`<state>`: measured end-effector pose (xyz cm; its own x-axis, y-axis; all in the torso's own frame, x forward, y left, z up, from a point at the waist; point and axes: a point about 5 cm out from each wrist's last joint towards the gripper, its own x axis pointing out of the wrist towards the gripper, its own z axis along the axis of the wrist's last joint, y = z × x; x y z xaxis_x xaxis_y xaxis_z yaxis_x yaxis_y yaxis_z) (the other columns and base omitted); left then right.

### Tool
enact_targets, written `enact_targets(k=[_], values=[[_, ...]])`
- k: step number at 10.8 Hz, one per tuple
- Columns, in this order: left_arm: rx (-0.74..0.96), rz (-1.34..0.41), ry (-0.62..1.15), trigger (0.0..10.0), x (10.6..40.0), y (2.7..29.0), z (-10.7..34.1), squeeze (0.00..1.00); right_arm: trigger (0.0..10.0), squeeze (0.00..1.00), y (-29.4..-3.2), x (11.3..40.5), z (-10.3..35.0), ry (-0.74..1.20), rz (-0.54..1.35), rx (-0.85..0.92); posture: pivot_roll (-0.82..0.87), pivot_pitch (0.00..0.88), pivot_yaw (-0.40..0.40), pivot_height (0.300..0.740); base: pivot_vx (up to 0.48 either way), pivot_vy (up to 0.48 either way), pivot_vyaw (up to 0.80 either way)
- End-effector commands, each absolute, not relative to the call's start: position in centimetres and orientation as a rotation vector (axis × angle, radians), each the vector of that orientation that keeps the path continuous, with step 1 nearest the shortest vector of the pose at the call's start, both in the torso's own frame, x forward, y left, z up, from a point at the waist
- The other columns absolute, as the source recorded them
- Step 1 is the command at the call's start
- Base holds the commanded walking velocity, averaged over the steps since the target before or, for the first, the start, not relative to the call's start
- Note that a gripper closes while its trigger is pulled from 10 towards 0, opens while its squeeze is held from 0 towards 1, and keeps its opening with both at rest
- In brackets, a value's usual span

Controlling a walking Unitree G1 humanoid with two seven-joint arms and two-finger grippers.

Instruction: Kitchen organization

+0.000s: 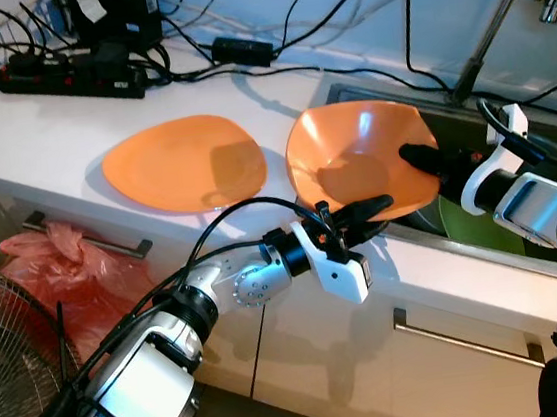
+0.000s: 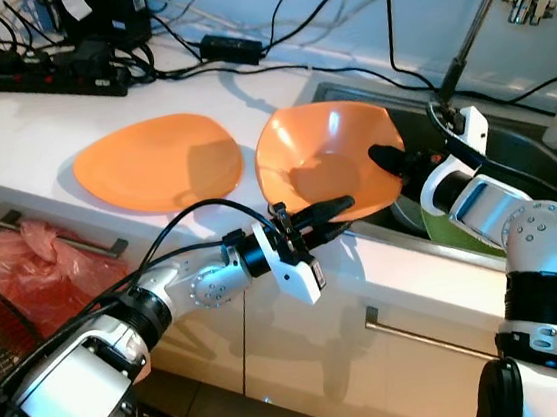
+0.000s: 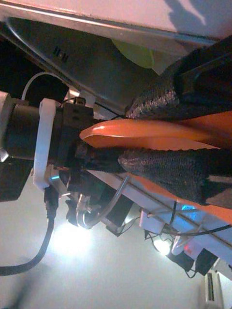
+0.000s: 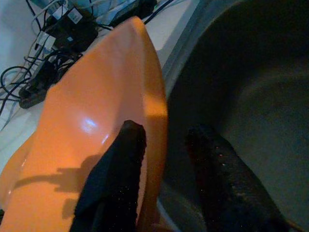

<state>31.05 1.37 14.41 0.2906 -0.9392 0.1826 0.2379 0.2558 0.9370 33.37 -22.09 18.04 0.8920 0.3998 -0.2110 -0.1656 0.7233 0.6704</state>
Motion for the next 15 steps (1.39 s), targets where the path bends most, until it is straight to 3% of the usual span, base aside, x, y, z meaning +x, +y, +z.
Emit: enact_targets(k=[1, 8, 9, 10, 11, 15], values=[[0.816, -0.955, -1.153, 0.0, 29.73, -1.43, 17.97, 0.00, 0.0, 0.00, -21.94, 33.25, 16.23, 0.449, 0.285, 0.691, 0.19, 0.000, -0.180, 0.740, 0.000, 0.000, 0.00], [0.816, -0.936, -1.168, 0.0, 29.80, -1.40, 18.17, 0.00, 0.0, 0.00, -22.03, 33.38, 16.02, 0.449, 0.285, 0.688, 0.19, 0.000, -0.181, 0.740, 0.000, 0.000, 0.00], [0.816, -0.921, -1.173, 2.0, 29.91, -1.37, 18.31, 0.87, 0.0, 0.00, -22.08, 33.43, 16.03, 0.448, 0.285, 0.685, 0.19, 0.000, -0.182, 0.740, 0.000, 0.000, 0.00], [0.814, -0.918, -1.168, 8.9, 30.00, -1.32, 18.37, 1.00, 0.0, 0.00, -22.08, 33.44, 16.05, 0.447, 0.285, 0.683, 0.19, 0.000, -0.182, 0.740, 0.000, 0.000, 0.00], [0.810, -0.918, -1.164, 10.0, 30.05, -1.27, 18.42, 1.00, 0.0, 0.00, -22.09, 33.47, 16.07, 0.447, 0.285, 0.682, 0.19, 0.000, -0.181, 0.740, 0.000, 0.000, 0.00], [0.791, -0.903, -1.178, 10.0, 29.96, -1.23, 18.60, 1.00, 0.0, 0.00, -22.19, 33.50, 15.88, 0.450, 0.277, 0.677, 0.19, 0.000, -0.180, 0.740, 0.000, 0.000, 0.00]])
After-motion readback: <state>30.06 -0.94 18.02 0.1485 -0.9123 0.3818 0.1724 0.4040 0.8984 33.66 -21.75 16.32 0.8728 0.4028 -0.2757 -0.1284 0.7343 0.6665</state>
